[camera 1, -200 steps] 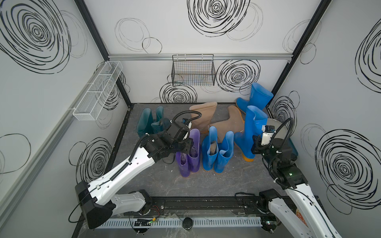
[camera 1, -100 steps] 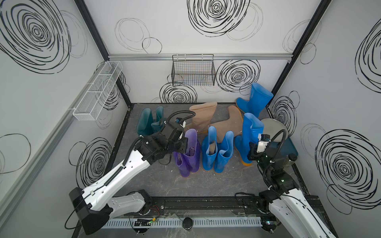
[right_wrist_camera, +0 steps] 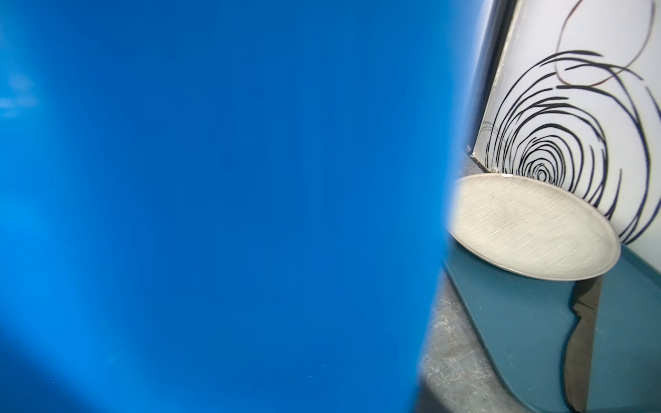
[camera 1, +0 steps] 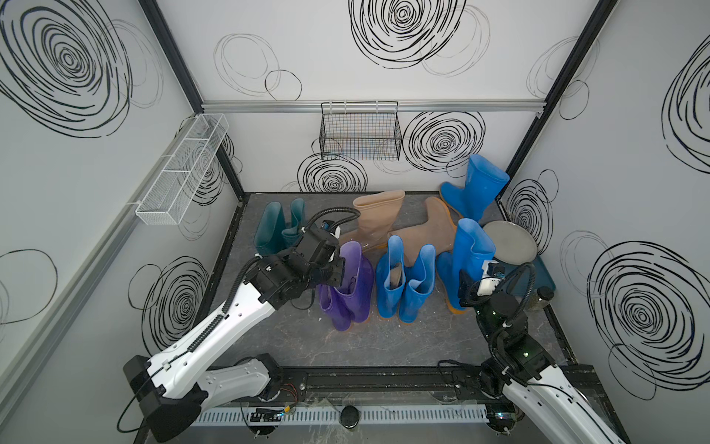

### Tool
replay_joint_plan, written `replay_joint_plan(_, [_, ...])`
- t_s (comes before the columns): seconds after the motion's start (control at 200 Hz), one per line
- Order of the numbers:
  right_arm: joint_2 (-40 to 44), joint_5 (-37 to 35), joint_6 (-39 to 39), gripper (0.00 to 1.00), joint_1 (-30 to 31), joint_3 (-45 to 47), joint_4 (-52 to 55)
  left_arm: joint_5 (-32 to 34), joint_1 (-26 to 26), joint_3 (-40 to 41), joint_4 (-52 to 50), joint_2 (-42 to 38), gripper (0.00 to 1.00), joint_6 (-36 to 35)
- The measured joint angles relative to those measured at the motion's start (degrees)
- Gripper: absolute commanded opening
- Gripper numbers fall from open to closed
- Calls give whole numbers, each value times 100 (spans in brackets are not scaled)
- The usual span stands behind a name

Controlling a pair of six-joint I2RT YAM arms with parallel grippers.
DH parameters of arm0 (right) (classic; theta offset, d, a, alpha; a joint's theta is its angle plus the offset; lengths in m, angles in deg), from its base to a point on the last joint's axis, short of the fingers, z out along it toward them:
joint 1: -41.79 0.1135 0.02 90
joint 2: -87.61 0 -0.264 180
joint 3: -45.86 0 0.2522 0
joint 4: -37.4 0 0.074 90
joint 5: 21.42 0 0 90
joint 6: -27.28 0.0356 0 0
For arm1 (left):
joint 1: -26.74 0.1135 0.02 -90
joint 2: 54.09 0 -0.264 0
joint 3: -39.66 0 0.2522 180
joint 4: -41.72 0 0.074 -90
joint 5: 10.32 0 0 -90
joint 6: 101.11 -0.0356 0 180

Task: Match and arrange rain boots in pairs
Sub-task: Place the rain boot at the center of the board, then pick up the rain boot at the center of the board.

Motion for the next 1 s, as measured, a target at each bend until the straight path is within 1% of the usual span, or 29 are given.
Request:
replay_joint_plan(0.045, [20, -37, 42, 73, 2, -57, 44, -13, -15, 0, 9, 0, 7, 2])
replay_joint_plan(0.09, [-4, -42, 35, 80, 2, -160, 116, -31, -28, 0, 26, 0, 9, 7])
replay_joint_plan(0.11, [-26, -33, 33, 82, 2, -210, 138, -44, -35, 0, 33, 0, 10, 13])
replay_joint_plan(0.145, [-76, -33, 22, 83, 2, -339, 210, -66, -42, 0, 42, 2, 13, 22])
replay_joint_plan(0.17, [-129, -37, -9, 84, 2, -468, 278, -76, -44, 0, 46, 4, 18, 24])
replay_joint_plan(0.235, [-308, -33, -55, 85, 2, -881, 476, -96, -55, 0, 157, 4, 27, 52])
replay_joint_plan(0.35, [-651, -13, -343, 89, 2, -1744, 553, -138, -103, -11, 444, 4, 47, 46])
replay_joint_plan(0.465, [-1108, -81, -756, 93, -50, -2540, 505, -155, -155, -114, 525, 26, 54, 44])
replay_joint_plan(0.53, [-1495, -81, -970, 95, -249, -2935, 485, -160, -181, -249, 544, 68, 58, 20])
replay_joint_plan(0.6, [-1976, 114, -1139, 96, -726, -3289, 463, -160, -203, -426, 581, 127, 62, -33])
replay_joint_plan(0.645, [-2286, 343, -1193, 96, -1165, -3486, 461, -153, -208, -555, 603, 168, 65, -116])
replay_joint_plan(0.781, [-3237, 1449, -1080, 97, -2785, -3923, 378, -94, -214, -920, 682, 302, 70, -389])
replay_joint_plan(0.856, [-3794, 2028, -964, 97, -3495, -4057, 232, -35, -214, -1093, 778, 402, 72, -586])
replay_joint_plan(0.931, [-4341, 2472, -898, 97, -3980, -4109, -17, 15, -210, -1300, 872, 579, 73, -774])
replay_joint_plan(1.001, [-4817, 2822, -881, 97, -4240, -4113, -323, 24, -195, -1506, 1003, 802, 74, -966])
